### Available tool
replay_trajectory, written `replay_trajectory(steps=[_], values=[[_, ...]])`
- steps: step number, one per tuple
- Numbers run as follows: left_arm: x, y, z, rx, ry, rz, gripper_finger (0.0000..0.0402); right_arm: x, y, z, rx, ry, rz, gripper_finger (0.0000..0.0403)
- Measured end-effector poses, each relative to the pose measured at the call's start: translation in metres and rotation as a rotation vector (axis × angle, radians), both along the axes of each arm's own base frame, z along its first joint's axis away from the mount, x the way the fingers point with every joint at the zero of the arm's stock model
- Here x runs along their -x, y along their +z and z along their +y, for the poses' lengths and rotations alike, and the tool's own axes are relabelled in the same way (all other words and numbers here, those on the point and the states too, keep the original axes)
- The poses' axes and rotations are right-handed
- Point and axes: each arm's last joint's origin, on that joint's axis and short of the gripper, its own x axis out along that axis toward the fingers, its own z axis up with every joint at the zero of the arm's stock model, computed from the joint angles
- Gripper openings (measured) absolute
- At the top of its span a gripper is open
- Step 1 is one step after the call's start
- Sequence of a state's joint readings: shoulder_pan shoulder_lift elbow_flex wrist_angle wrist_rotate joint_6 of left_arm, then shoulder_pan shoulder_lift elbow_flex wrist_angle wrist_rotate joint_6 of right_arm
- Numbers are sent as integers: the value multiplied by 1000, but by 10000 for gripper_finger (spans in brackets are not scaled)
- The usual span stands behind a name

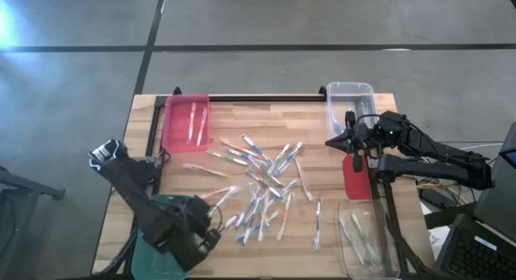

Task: Pick & Place Toothbrushes
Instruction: Put the green toothbrush into the green bin

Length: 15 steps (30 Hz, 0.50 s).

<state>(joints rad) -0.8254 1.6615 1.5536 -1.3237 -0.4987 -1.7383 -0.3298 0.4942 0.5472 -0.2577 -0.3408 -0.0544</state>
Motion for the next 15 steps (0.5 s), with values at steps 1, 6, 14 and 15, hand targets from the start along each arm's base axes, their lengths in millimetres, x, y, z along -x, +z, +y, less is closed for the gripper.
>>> replay_trajectory(steps=[1,6,14,15], values=[[4,0,-4,10,6,-8,37,0,0,0,-1,0,0,8],[25,3,-23,48,28,-69,37,0,0,0,-1,0,0,8],[68,-1,-43,108,126,-87,37,0,0,0,0,0,0,8],[73,-1,-44,106,141,-93,37,0,0,0,0,0,0,8]])
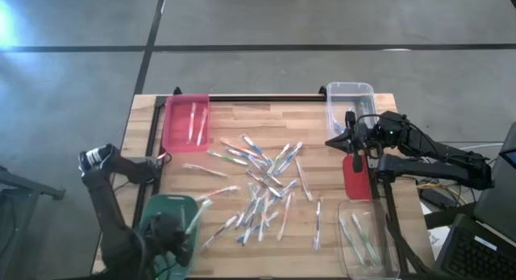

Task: Pick & Place Toothbrushes
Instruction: Put the green toothbrush into the green bin

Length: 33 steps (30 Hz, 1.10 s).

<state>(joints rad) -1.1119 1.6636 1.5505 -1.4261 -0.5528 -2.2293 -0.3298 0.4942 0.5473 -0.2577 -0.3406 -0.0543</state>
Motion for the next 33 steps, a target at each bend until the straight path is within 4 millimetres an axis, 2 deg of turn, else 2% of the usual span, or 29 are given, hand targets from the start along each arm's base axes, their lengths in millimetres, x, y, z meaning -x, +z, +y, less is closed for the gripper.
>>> replay_trajectory(steps=[6,13,33], values=[[21,-7,-9,-11,65,3,37,0,0,0,-1,0,0,8],[19,-18,-17,-20,68,33,37,0,0,0,1,0,0,8],[27,-43,-28,-13,120,288,37,0,0,0,0,0,0,8]])
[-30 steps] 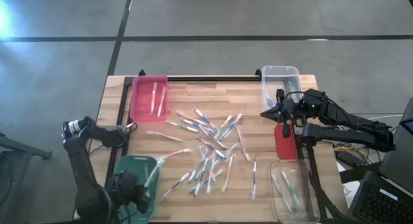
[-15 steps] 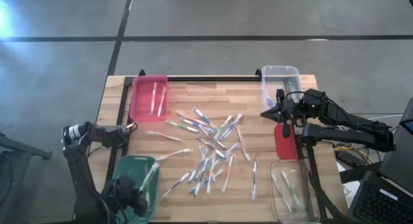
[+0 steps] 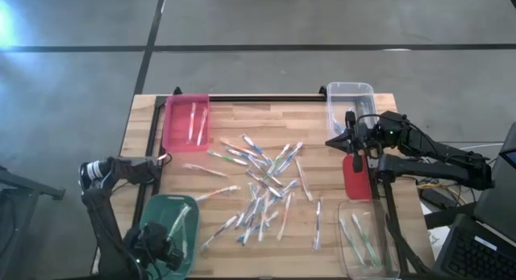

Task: Pick & Place Toothbrushes
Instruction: Put the green toothbrush into the green bin

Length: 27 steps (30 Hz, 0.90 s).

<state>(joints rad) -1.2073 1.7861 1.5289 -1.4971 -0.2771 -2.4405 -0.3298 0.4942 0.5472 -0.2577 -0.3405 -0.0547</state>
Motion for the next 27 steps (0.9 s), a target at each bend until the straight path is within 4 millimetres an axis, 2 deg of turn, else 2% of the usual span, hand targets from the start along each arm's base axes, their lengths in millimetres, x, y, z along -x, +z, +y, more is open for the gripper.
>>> replay_trajectory(steps=[15,27], values=[[-12,-32,7,11,59,86,37,0,0,0,0,0,0,8],[-16,-41,6,55,66,74,37,0,0,0,-2,0,0,8]])
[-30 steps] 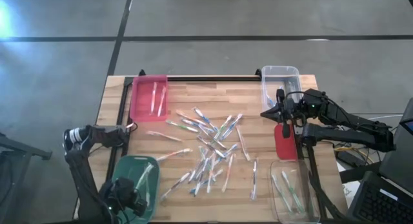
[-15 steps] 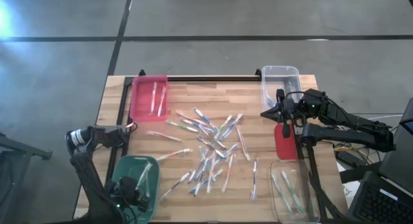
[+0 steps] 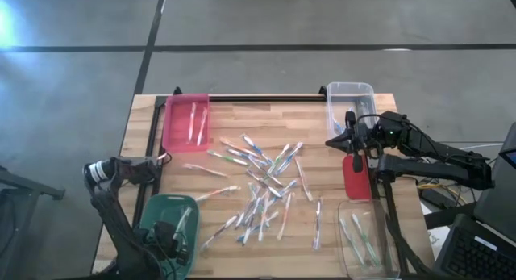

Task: Pick & Place Toothbrushes
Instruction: Put the green toothbrush into the green bin, then put the blue toothbrush into the top transparent bin

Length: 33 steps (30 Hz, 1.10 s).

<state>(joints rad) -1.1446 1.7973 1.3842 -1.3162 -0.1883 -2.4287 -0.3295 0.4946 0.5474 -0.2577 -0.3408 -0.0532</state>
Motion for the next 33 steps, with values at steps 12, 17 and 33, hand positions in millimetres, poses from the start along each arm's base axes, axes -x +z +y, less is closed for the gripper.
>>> replay_trajectory(steps=[12,17,33], values=[[0,0,-1,4,-11,0,39,0,0,0,2,0,0,8],[0,0,0,2,-11,1,66,0,0,0,2,0,0,8],[0,0,-1,11,-12,13,108,0,0,0,1,0,0,8]])
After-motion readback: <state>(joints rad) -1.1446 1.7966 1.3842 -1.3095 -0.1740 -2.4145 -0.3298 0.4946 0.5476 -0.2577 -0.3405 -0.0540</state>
